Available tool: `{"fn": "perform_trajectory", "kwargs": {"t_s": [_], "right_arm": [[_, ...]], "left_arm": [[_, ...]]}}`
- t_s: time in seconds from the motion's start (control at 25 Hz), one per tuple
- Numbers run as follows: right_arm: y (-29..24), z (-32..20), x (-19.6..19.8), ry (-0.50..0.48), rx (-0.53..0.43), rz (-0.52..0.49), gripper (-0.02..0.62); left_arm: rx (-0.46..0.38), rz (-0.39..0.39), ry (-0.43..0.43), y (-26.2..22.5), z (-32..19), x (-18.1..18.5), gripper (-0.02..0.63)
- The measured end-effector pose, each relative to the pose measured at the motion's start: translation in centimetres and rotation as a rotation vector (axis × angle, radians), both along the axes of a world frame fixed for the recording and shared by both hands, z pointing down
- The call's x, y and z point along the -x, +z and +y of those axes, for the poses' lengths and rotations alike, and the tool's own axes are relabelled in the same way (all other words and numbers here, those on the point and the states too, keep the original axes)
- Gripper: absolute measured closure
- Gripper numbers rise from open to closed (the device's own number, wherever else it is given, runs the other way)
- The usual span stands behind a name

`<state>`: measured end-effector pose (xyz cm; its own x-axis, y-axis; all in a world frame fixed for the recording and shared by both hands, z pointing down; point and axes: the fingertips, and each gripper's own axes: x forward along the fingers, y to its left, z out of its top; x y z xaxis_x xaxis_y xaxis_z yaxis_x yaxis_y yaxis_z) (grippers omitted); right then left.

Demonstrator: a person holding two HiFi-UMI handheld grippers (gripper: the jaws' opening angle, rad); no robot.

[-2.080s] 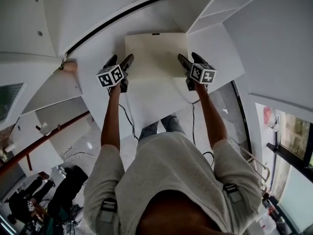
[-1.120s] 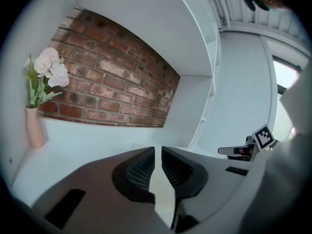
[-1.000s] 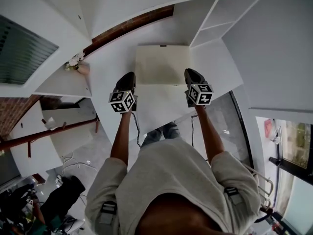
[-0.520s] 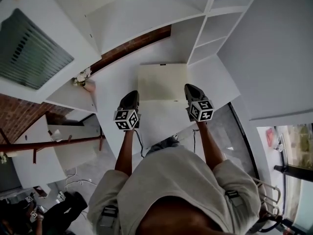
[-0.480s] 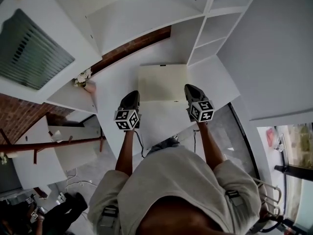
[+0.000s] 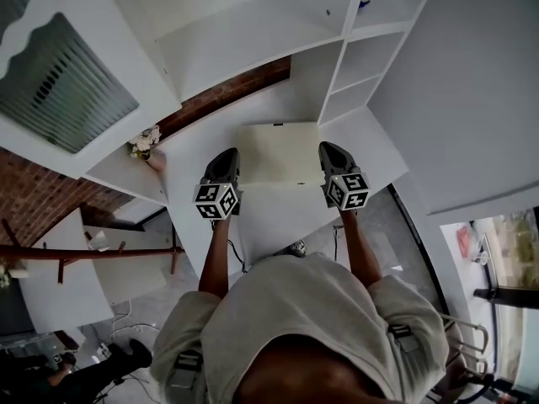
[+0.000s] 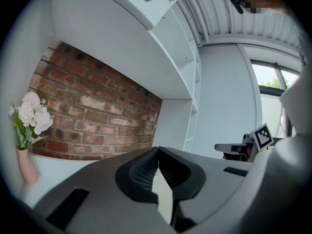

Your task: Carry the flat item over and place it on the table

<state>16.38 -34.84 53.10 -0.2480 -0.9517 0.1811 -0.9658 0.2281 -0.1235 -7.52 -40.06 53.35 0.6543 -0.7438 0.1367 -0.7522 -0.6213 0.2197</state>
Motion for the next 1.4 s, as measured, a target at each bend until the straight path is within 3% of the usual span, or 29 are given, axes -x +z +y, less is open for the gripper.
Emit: {"fn": "perform_trajectory", "kwargs": {"t_s": [0.76,1.4], "right_arm": [[-2.5,-1.8,-0.8,0.02,-0.051,0.012,0.571],[-2.6,-1.6,-1.0,0.011,-0.048,0.007,0.571]], "left_arm": [[-0.07,0.016,0.002,-3.5,-2.1,-0.7,0.589],[-0.066,0.011,0.004,-3.6,-1.9,-1.2,0.589]]}}
